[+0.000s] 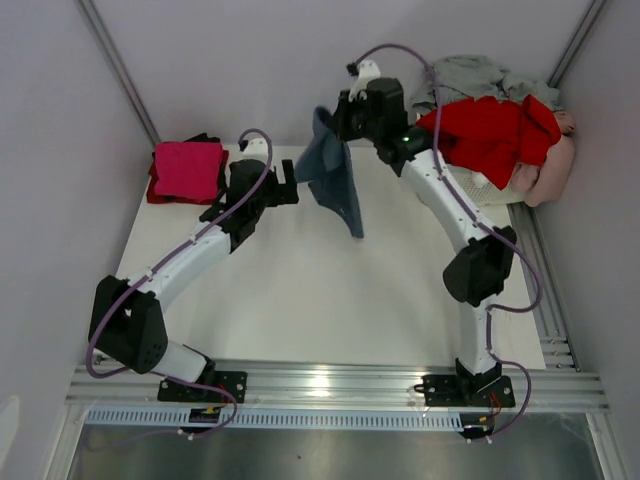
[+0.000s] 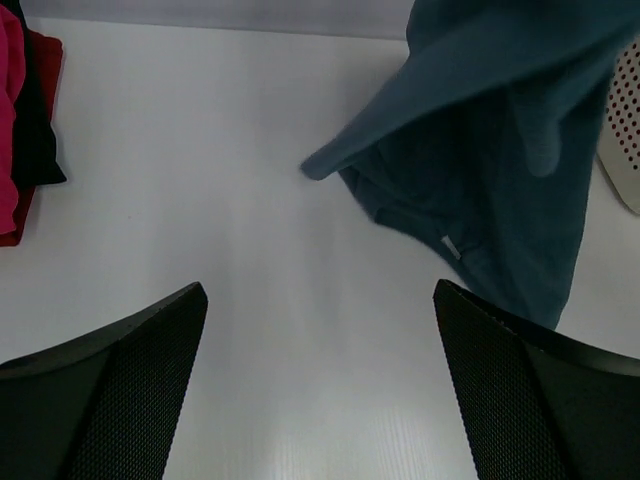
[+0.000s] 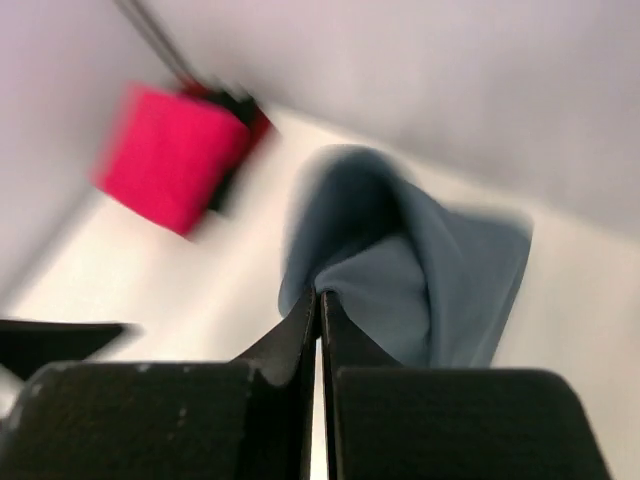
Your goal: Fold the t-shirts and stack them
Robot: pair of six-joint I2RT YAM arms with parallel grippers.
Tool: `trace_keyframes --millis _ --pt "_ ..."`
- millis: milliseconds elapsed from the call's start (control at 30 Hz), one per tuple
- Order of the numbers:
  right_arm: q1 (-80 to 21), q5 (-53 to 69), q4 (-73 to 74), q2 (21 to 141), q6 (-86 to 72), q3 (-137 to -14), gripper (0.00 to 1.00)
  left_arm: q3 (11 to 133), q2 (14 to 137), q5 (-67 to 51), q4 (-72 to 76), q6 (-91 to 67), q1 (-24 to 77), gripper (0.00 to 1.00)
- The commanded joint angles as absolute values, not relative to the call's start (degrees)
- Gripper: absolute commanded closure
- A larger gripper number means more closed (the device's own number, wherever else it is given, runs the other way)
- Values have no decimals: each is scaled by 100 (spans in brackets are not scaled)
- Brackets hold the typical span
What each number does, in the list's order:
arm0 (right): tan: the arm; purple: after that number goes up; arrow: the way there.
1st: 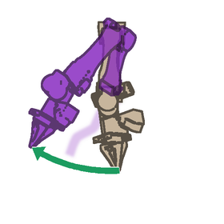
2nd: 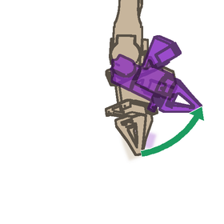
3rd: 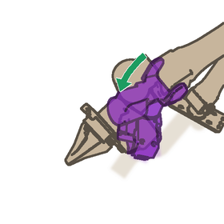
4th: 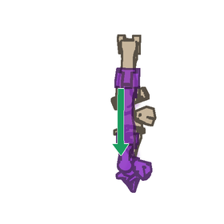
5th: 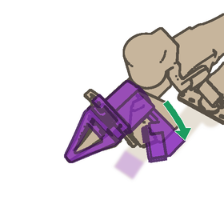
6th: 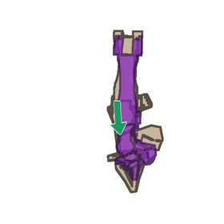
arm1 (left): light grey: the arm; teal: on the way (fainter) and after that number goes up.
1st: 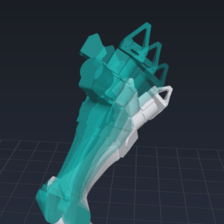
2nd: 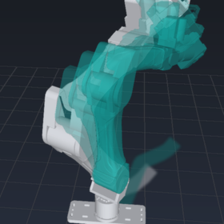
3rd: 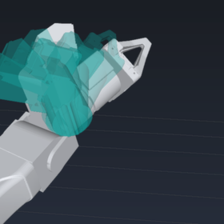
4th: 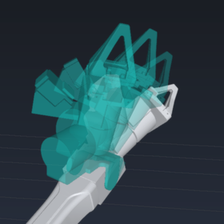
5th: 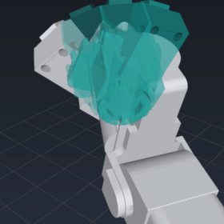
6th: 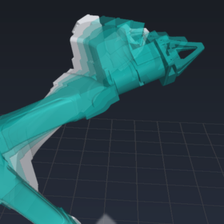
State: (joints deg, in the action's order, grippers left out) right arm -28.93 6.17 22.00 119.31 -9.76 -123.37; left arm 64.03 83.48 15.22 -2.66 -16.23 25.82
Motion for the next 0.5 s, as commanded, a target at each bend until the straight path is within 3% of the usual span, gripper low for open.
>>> trace_keyframes --millis 0,67,200,467 --pt "-2839 1738 2032 10917 -1213 -13113 100 6610 8402 1371 -167 -1617 2628 1" --pt "-2856 1583 1873 10584 -1170 -13000 100 6531 8420 1284 -106 -1731 2628 0" --pt "-2629 -191 1888 10511 -1037 -12331 100 6425 8455 1029 -44 -1889 2628 1" --pt "-2654 -1861 1723 10178 -247 -11786 100 6442 8482 958 -62 -1925 2628 1"
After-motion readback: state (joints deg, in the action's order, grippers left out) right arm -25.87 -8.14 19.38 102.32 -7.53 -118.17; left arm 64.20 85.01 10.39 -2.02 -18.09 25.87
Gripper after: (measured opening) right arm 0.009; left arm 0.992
